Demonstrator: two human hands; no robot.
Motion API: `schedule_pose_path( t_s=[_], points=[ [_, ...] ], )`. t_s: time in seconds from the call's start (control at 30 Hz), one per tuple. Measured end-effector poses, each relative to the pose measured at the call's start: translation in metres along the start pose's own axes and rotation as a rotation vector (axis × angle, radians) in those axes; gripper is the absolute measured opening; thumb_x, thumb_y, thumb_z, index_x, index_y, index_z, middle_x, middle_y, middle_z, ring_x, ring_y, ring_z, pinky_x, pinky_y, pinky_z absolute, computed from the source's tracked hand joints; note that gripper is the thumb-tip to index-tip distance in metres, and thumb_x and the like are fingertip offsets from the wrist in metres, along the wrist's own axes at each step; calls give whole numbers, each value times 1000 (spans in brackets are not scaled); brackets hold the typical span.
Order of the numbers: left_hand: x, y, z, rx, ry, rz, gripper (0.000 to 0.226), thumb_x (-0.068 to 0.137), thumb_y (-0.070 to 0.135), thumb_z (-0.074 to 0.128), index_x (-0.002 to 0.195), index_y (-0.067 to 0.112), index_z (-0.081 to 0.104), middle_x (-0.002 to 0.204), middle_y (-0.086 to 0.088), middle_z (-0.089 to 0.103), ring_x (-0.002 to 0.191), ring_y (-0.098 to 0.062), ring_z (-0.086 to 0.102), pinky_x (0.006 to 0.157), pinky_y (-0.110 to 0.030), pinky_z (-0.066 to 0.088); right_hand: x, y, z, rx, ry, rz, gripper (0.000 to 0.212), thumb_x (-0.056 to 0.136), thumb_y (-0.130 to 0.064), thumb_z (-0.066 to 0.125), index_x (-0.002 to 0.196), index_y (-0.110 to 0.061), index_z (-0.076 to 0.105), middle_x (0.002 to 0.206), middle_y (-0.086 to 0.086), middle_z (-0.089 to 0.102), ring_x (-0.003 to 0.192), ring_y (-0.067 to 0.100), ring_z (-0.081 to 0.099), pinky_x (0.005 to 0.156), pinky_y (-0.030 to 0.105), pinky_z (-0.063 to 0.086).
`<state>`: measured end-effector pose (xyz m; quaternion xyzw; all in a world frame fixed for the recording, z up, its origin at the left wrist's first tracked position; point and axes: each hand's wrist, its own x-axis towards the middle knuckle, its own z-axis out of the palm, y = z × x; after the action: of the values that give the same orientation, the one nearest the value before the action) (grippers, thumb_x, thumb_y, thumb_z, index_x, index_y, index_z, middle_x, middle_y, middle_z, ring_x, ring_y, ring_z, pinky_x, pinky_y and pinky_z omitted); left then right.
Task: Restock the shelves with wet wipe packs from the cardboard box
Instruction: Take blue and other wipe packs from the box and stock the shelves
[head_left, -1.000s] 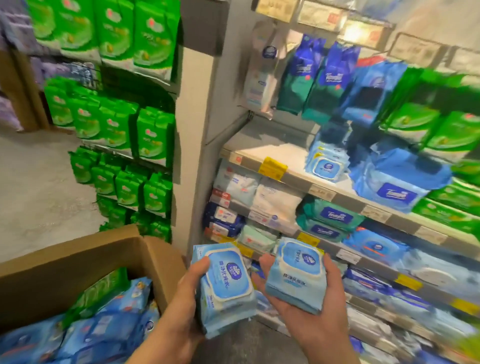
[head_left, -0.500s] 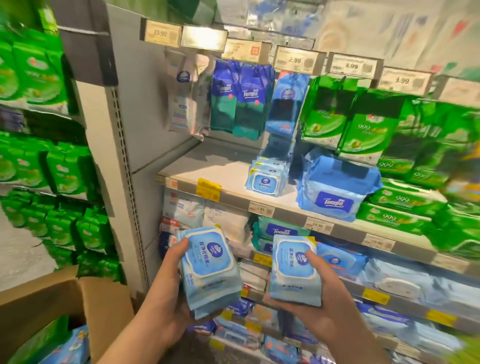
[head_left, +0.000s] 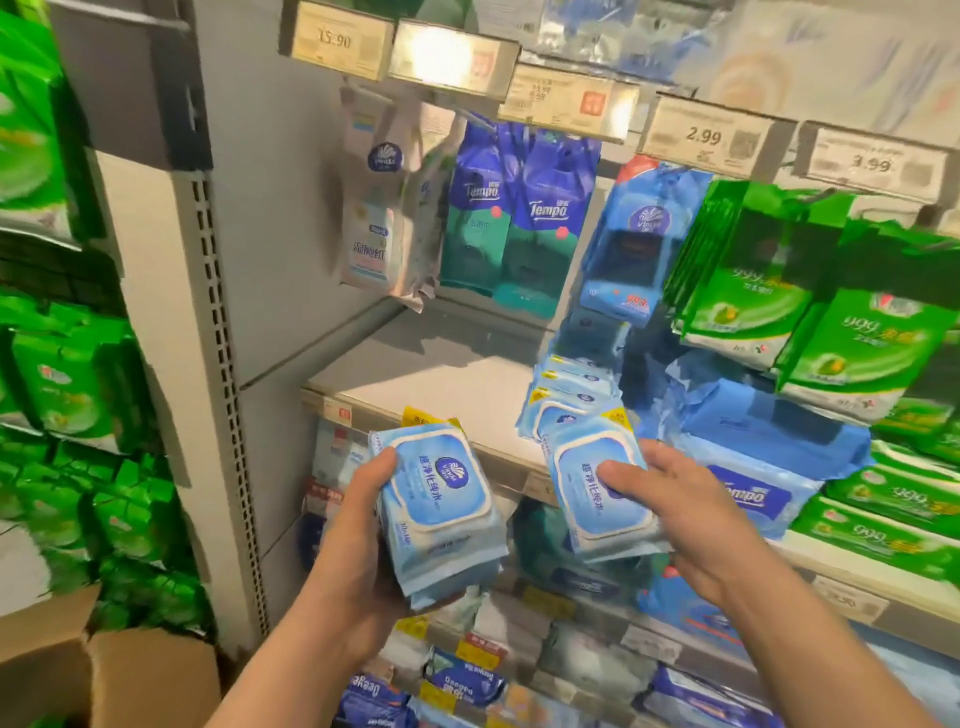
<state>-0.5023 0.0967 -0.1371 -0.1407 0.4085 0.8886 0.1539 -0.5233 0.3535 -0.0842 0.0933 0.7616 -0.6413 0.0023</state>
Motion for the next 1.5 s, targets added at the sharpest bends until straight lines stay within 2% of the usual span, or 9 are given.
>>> schedule_pose_path(
  t_s=[0.13,0.33,0.5,0.63,0.77,0.93,1.27,1.37,1.5],
  points=[
    [37,18,3,57,-8,22,72,72,71,57,122,24,76,116,-14,76,96,-35,72,85,-46,51,42,-20,5,-716,105,-341,41,71,-31,91,99,-41,63,88,-21,72,78,-8,65,68,6,46],
    [69,32,2,63,-38,5,61,75,69,56,112,27,80,115,-14,76,102,-36,71,105,-59,44,96,-20,14,-1080,47,-374,73,71,-49,84,137,-34,55,119,-10,66,101,15,62,81,26,44],
    [84,37,4,34,-32,32,57,83,66,54,113,25,80,116,-15,76,95,-35,73,95,-53,50,115,-14,23,-1292,-13,-429,80,79,-55,77,150,-36,43,147,-8,55,131,21,53,104,36,45],
    [92,36,11,0,-38,56,65,74,65,58,117,21,78,115,-16,76,86,-33,75,74,-41,56,123,-7,18,-1330,-80,-508,79,82,-55,74,151,-33,43,148,-5,54,133,20,50,110,36,41],
    [98,34,22,0,-40,97,60,73,64,58,111,23,81,115,-15,76,88,-32,76,89,-47,51,132,7,10,-1310,-124,-598,77,86,-53,72,152,-28,41,139,-8,52,132,13,39,114,29,31],
    [103,34,34,-10,-33,92,60,80,64,55,116,22,78,115,-15,76,87,-34,75,85,-46,52,141,20,1,-1252,-133,-636,71,90,-53,70,151,-27,46,128,-10,42,125,12,33,113,32,36],
    [107,39,48,8,-71,79,52,90,65,48,91,28,84,108,-14,78,80,-33,76,97,-60,44,137,25,-3,-1275,-90,-648,62,92,-62,57,147,-35,52,127,-15,46,123,12,38,112,39,35],
    [108,41,53,33,-77,80,52,83,66,52,95,26,84,109,-14,78,81,-33,76,88,-52,51,128,16,3,-1050,-31,-624,62,88,-70,48,137,-36,60,117,-24,50,120,5,40,109,34,36],
    [112,41,61,47,-74,84,55,82,67,54,103,24,82,109,-14,78,82,-32,76,83,-45,54,109,-7,25,-625,135,-581,43,86,-63,59,119,-38,68,107,-26,61,110,2,59,97,29,50]
  ],
)
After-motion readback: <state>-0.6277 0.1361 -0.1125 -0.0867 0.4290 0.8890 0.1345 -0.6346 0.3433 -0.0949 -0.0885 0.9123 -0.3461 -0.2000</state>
